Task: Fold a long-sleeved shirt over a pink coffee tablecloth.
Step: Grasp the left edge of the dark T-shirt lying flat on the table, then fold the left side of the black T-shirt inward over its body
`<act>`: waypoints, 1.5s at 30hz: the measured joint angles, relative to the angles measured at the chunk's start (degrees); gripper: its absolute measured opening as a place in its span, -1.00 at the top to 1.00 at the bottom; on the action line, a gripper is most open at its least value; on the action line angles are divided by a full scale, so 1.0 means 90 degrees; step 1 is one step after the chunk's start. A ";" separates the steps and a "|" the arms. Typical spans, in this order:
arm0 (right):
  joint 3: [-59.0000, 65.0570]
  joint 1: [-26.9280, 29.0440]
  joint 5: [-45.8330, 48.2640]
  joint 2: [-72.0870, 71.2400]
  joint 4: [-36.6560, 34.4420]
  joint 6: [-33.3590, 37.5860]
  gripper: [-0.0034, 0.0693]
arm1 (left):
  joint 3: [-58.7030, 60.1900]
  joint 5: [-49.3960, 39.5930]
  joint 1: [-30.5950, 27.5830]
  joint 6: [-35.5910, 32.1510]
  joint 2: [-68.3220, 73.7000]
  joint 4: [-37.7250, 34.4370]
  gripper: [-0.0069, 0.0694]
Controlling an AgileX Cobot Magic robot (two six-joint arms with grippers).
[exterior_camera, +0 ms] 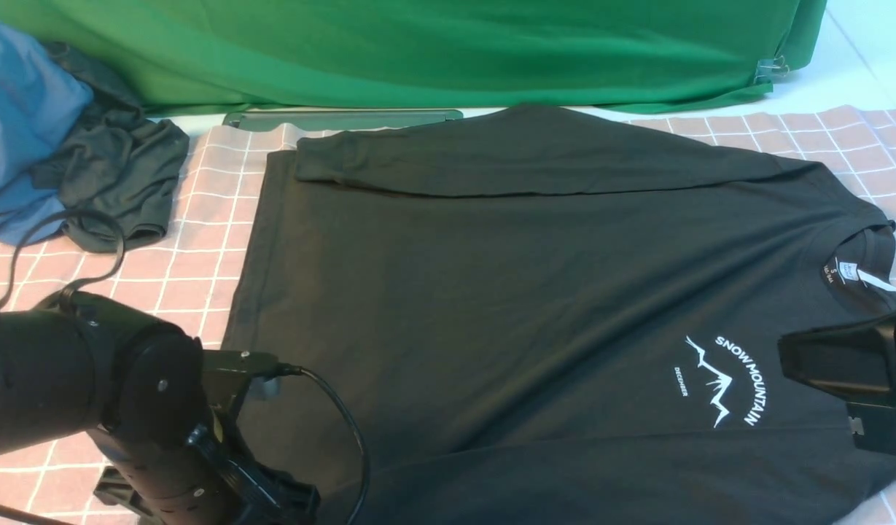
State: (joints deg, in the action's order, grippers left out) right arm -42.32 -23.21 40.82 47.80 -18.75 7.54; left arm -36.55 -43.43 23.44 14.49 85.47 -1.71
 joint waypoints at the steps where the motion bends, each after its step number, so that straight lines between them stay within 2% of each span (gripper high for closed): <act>1: 0.0000 0.0000 0.0000 0.0000 0.0000 0.0000 0.78 | 0.0000 0.0008 0.0000 -0.0026 0.0000 -0.0017 -0.08; 2: 0.0000 0.0000 0.0000 0.0000 0.0000 0.0000 0.78 | -0.0007 0.0024 0.0013 -0.0161 0.0000 -0.0078 0.19; 4: 0.0000 0.0000 0.0000 0.0000 0.0000 0.0000 0.78 | -0.0036 -0.0046 0.0021 -0.0234 0.0000 -0.0094 0.46; 5: 0.0000 0.0000 0.0000 0.0000 0.0000 0.0000 0.78 | -0.0053 -0.0083 0.0021 -0.0251 0.0000 -0.0094 0.52; 6: 0.0000 0.0000 0.0000 0.0000 0.0000 0.0000 0.77 | -0.0100 -0.0258 0.0021 -0.0305 0.0000 -0.0055 0.68; 8: 0.0000 0.0000 0.0000 0.0000 0.0000 0.0000 0.76 | -0.0165 -0.0572 0.0021 -0.0333 -0.0039 -0.0021 0.74; 17: 0.0000 0.0000 -0.0005 0.0000 0.0000 0.0000 0.75 | -0.0616 -0.0970 0.0021 -0.0292 -0.0947 0.0046 0.74; 24: 0.0000 0.0000 -0.0077 0.0000 0.0000 0.0000 0.73 | -0.1995 -0.1559 0.0021 0.0126 -0.1249 0.0190 0.74; 34: 0.0000 0.0000 -0.0217 0.0012 0.0000 0.0000 0.71 | -0.3662 -0.1673 -0.0023 0.0251 -0.0539 0.0842 0.74; 45: 0.0000 0.0000 -0.0243 0.0012 0.0000 -0.0019 0.71 | -0.4563 -0.1333 -0.0766 0.0326 0.0664 0.1025 0.74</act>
State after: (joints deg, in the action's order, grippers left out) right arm -42.32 -23.21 38.64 47.90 -18.75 7.37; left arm -77.62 -55.43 16.54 17.42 91.44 7.51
